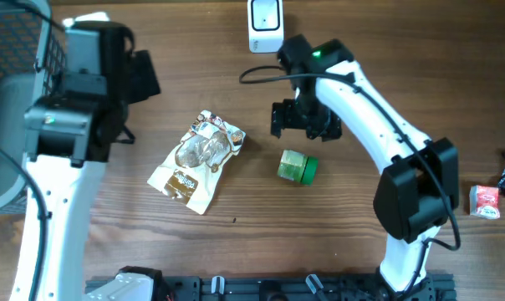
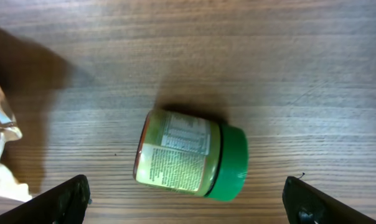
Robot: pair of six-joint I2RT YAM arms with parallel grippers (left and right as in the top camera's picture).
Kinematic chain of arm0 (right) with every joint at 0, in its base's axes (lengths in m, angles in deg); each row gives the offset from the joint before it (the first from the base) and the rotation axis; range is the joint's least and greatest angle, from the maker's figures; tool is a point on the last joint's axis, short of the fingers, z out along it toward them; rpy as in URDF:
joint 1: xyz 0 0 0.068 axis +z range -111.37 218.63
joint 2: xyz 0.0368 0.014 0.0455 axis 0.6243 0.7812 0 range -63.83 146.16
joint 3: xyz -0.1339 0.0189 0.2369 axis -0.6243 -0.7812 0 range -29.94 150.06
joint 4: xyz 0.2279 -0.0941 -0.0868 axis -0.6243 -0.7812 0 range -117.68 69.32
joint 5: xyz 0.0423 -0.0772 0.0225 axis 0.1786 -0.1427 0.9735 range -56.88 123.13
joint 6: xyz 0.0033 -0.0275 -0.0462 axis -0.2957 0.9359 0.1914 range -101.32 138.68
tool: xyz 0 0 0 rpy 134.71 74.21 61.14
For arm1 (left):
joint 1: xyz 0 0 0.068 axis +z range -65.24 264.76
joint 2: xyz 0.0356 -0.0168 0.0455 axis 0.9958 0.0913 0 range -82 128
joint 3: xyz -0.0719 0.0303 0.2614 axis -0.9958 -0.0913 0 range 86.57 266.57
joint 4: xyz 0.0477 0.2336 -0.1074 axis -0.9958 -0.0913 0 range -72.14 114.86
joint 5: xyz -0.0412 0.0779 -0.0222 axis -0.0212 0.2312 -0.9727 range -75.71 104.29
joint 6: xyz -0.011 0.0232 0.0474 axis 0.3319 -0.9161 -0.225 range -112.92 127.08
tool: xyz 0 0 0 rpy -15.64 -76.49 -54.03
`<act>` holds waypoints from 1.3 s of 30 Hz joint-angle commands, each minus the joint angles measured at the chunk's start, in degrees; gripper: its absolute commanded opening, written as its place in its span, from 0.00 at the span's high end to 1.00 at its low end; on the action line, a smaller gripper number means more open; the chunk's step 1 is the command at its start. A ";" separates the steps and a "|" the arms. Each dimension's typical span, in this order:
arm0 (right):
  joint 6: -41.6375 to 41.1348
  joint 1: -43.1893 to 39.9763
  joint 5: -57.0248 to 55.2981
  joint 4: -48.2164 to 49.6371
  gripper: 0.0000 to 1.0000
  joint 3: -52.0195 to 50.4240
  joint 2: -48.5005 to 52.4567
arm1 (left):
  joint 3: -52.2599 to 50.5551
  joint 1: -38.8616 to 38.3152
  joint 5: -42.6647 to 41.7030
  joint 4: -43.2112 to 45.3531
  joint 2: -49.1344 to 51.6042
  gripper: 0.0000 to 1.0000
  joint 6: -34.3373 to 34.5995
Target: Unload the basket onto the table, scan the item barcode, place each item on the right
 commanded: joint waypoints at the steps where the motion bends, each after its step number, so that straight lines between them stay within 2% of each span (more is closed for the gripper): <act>1: -6.99 1.79 -2.75 -0.39 0.00 -2.64 -0.26 | -0.11 4.33 -5.68 -0.50 -1.01 0.00 -1.97; 5: -13.09 1.88 -2.69 -3.56 0.00 -3.34 -0.26 | -0.11 6.14 -5.68 -2.03 -1.01 0.00 -1.92; 11: -13.05 1.95 -2.10 -4.52 0.00 -3.39 -0.26 | -0.11 6.16 -6.51 -2.16 -0.94 0.00 -1.51; 19: -13.68 3.63 -1.81 3.91 0.00 -8.81 -0.26 | -0.11 6.16 -6.49 -2.21 -0.94 0.00 -1.53; 25: -14.29 3.91 -1.84 6.60 0.00 -10.78 -0.26 | -0.11 6.16 -6.49 -2.71 -0.94 0.00 -1.53; 39: -15.93 3.91 -1.86 5.20 0.00 -11.02 -0.26 | -0.11 6.16 -6.49 -3.91 -0.94 0.00 -1.53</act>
